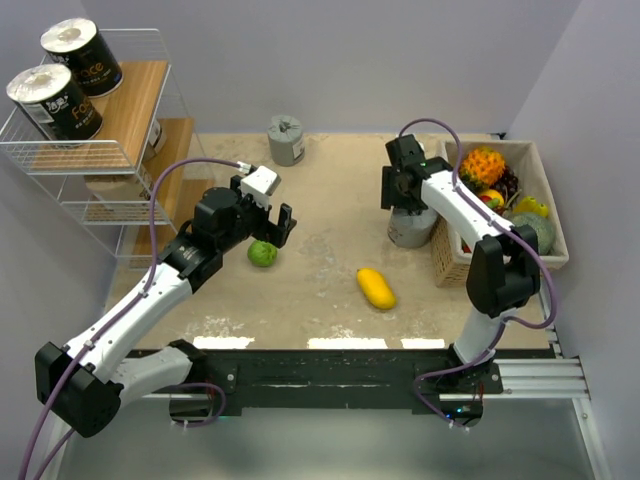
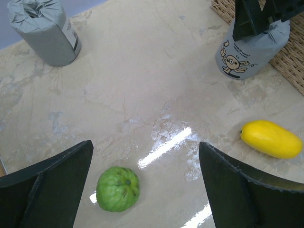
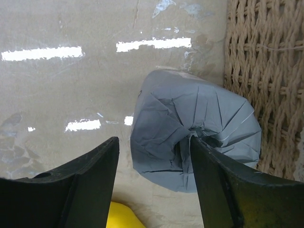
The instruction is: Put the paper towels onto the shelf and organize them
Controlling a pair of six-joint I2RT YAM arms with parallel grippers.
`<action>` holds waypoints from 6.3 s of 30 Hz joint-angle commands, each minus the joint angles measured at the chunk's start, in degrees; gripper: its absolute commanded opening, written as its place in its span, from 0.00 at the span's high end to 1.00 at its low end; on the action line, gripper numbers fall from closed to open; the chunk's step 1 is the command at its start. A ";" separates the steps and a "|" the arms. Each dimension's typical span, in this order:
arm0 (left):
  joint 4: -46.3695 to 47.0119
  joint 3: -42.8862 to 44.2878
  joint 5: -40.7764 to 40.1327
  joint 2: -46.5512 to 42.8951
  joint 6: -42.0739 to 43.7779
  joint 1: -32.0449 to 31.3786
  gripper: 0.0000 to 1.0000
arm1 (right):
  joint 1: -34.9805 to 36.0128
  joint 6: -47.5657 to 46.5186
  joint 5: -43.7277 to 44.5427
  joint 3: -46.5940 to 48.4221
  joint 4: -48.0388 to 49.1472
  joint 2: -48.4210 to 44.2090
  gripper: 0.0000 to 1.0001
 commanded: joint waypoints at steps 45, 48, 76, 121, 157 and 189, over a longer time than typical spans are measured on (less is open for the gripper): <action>7.60 -4.22 -18.69 -12.13 -0.01 -0.42 0.01 | 24.97 -8.04 -5.94 24.84 8.09 17.22 0.38; 5.94 -2.29 -18.69 -11.16 0.52 -0.59 0.01 | 24.97 -7.77 -6.11 25.99 6.68 13.71 0.31; -14.46 32.17 -21.33 31.01 1.58 -12.72 0.10 | 23.65 -0.39 14.09 -17.96 5.63 -50.02 0.23; -8.83 31.73 -29.15 48.17 8.70 -10.88 0.49 | 23.65 -1.71 14.54 -16.82 4.74 -51.79 0.22; -2.16 25.76 -52.09 45.09 20.91 12.06 0.53 | 23.56 -2.94 11.99 -11.54 3.25 -51.96 0.22; -2.59 30.32 -49.19 44.13 22.59 11.28 0.29 | 23.65 -3.55 13.31 -13.39 1.58 -55.30 0.21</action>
